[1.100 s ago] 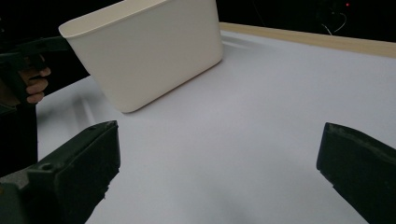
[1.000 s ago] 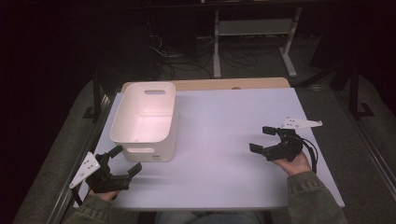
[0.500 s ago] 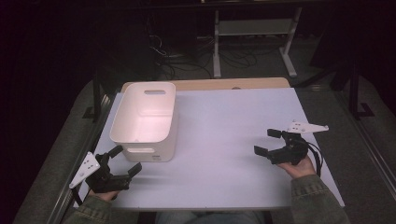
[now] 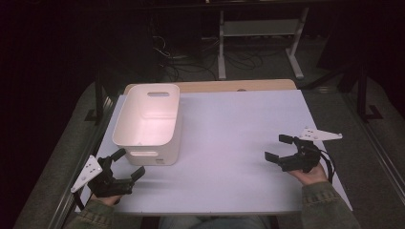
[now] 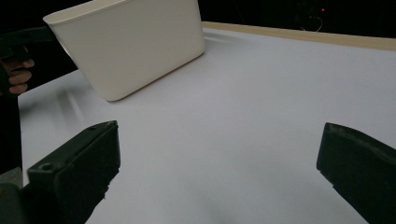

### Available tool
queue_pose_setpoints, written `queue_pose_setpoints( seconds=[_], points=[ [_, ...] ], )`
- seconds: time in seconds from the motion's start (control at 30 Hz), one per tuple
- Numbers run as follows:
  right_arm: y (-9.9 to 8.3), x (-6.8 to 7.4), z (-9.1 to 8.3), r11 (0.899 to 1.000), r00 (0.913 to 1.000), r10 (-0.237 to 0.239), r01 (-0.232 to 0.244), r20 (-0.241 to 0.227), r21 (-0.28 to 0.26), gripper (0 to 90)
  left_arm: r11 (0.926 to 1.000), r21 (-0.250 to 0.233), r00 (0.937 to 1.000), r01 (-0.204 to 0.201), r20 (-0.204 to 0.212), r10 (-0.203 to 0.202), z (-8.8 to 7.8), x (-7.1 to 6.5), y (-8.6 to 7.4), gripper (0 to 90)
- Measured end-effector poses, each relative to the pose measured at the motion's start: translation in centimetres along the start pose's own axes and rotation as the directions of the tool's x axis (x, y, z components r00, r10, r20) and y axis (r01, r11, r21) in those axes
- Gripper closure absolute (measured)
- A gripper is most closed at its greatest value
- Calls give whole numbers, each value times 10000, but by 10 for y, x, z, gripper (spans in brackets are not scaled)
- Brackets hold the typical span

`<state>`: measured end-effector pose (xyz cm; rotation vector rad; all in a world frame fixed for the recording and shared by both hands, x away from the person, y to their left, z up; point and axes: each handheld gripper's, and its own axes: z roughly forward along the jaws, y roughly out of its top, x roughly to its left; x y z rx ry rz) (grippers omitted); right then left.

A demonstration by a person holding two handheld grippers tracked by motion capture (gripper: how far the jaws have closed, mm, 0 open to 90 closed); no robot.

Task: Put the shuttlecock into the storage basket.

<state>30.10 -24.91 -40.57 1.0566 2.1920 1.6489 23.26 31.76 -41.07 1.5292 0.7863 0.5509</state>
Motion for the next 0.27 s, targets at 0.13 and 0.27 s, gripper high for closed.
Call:
queue_pose_setpoints(
  seconds=[0.13,0.27],
  points=[
    [-2,0,-3,10000,10000,48,-48,3,-59,0,10000,-4,10000,-19,15,19,0,0,0,0],
    [-2,0,-4,9999,10000,83,-83,30,-88,0,10000,-10,10000,-7,14,7,1,0,0,0]
  ],
)
